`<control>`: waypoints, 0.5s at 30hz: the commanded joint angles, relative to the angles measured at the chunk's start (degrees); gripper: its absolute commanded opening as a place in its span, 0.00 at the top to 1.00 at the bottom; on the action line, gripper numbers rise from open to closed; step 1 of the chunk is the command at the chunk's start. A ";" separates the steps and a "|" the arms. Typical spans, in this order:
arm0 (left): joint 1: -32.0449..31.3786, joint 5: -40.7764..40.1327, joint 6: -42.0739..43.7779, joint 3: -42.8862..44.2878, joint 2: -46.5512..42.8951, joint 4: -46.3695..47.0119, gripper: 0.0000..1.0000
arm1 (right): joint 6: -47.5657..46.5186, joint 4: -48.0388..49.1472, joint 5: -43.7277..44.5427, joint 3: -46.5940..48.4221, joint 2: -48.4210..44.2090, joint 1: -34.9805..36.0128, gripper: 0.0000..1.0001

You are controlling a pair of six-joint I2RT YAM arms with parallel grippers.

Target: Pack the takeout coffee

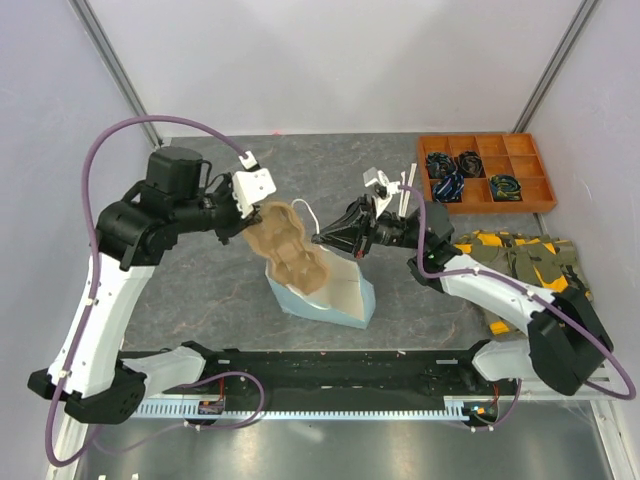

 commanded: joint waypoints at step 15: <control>-5.30 -7.77 -21.08 -2.05 -0.87 6.99 0.98 | -14.70 -28.40 36.05 -3.94 -20.85 10.47 1.00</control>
